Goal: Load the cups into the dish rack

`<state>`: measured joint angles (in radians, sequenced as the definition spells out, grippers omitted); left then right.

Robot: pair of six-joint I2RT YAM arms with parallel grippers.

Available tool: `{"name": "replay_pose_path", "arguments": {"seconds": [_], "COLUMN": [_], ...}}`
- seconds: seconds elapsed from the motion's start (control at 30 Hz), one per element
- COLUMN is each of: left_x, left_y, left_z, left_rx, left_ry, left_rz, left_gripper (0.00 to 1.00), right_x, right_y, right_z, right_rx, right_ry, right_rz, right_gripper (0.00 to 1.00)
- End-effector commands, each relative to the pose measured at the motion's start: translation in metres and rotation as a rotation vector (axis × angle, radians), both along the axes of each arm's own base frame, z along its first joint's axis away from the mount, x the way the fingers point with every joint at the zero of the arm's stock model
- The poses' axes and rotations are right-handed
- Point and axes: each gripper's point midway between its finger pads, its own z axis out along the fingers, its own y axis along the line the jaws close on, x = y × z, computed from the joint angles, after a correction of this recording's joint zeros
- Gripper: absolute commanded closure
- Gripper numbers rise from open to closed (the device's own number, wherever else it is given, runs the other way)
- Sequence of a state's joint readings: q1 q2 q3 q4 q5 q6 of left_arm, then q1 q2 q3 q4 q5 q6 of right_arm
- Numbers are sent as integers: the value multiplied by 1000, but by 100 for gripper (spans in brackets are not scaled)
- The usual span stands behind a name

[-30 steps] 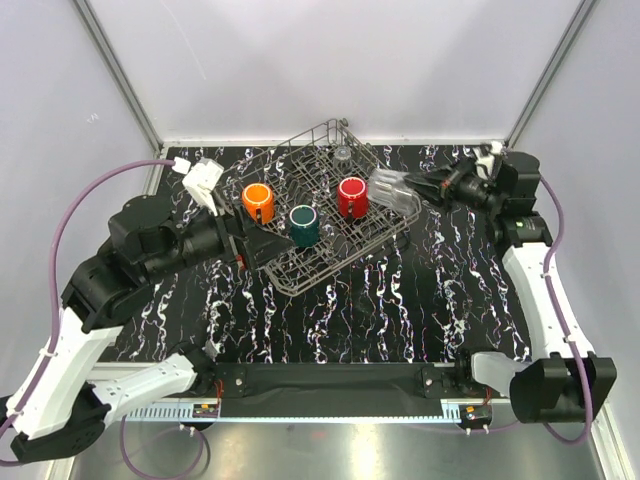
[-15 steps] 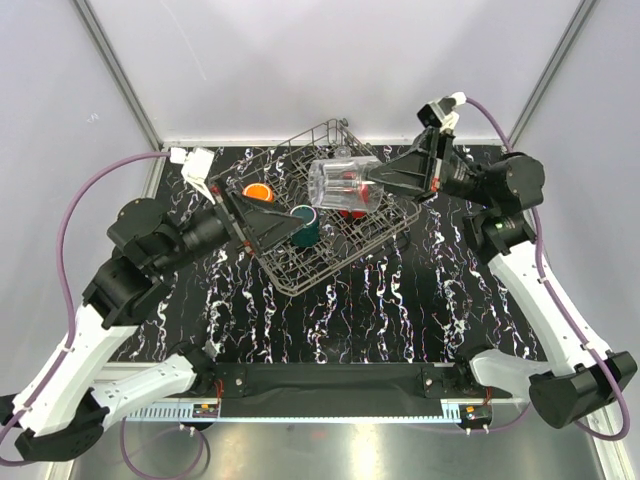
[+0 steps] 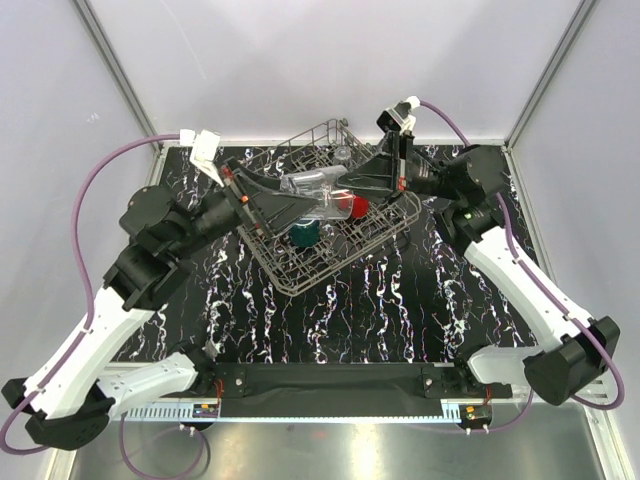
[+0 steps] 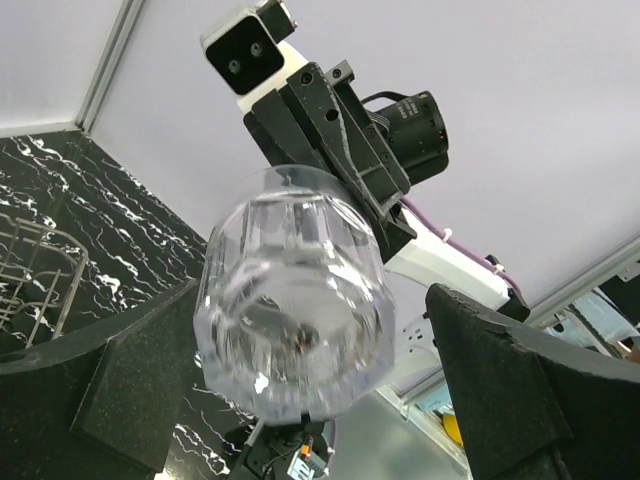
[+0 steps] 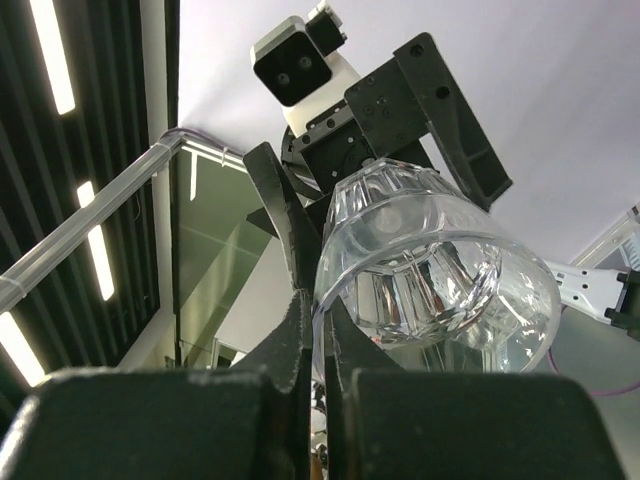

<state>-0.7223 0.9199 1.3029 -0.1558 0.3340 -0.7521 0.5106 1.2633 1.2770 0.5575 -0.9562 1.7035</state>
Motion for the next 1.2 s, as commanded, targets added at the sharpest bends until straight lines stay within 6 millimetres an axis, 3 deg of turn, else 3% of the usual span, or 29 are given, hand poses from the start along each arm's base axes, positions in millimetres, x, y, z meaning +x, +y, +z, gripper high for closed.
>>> {"name": "replay_pose_path", "arguments": {"seconds": [0.0, 0.1, 0.23, 0.27, 0.3, 0.33, 0.37, 0.4, 0.43, 0.53, 0.6, 0.63, 0.67, 0.77, 0.8, 0.87, 0.9, 0.93, 1.0, 1.07, 1.17], "left_x": [-3, 0, 1, 2, 5, 7, 7, 10, 12, 19, 26, 30, 39, 54, 59, 69, 81, 82, 97, 107, 129], "left_y": [-3, -4, -5, -3, -1, 1, 3, 6, 6, 10, 13, 13, 12, 14, 17, 25, 26, 30, 34, 40, 44], "left_z": [20, 17, 17, 21, 21, 22, 26, 27, 26, 30, 32, 24, 17, 8, -1, 3, -14, -6, -19, -22, -45], "left_rx": [-36, -17, 9, 8, 10, 13, 10, 14, 23, 37, 57, 88, 118, 175, 213, 236, 301, 304, 380, 431, 521], "left_ry": [-42, -41, -48, -53, -53, -54, -64, -70, -68, -80, -80, -55, -45, -11, 20, 37, 82, 72, 85, 75, 109], "left_rz": [-32, -23, -20, -10, 14, 29, 41, 62, 70, 106, 142, 151, 166, 200, 223, 273, 301, 318, 363, 413, 484], "left_gripper": [1, 9, 49, 70, 76, 81, 96, 100, 100, 100, 100, 100, 100, 100, 100, 100, 100, 100, 100, 100, 100], "right_x": [-16, -15, -12, -12, -12, -13, -12, -12, -10, -7, -6, -2, -2, -1, -1, 2, 2, 1, 0, 2, -1], "right_y": [-4, -2, 0, 0, 1, 1, 2, 2, 3, 6, 5, 7, 5, 2, 0, -4, -6, -10, -16, -21, -35], "right_z": [34, 36, 34, 33, 31, 31, 26, 25, 21, 4, -5, -23, -26, -52, -69, -82, -88, -104, -120, -124, -135], "right_rx": [74, 69, 56, 51, 46, 44, 35, 31, 17, -47, -105, -187, -213, -329, -399, -465, -496, -556, -628, -680, -790], "right_ry": [-131, -145, -142, -148, -145, -147, -142, -138, -123, -76, -125, -49, -122, -93, -29, -53, -43, -16, 35, 16, 16], "right_rz": [17, 25, 30, 36, 41, 45, 51, 51, 51, 39, -6, -14, -46, -79, -82, -127, -140, -139, -154, -182, -218], "right_gripper": [100, 100, 100, 100, 100, 98, 92, 83, 61, 33, 9, 2, 0, 0, 0, 0, 0, 0, 0, 0, 0]}}
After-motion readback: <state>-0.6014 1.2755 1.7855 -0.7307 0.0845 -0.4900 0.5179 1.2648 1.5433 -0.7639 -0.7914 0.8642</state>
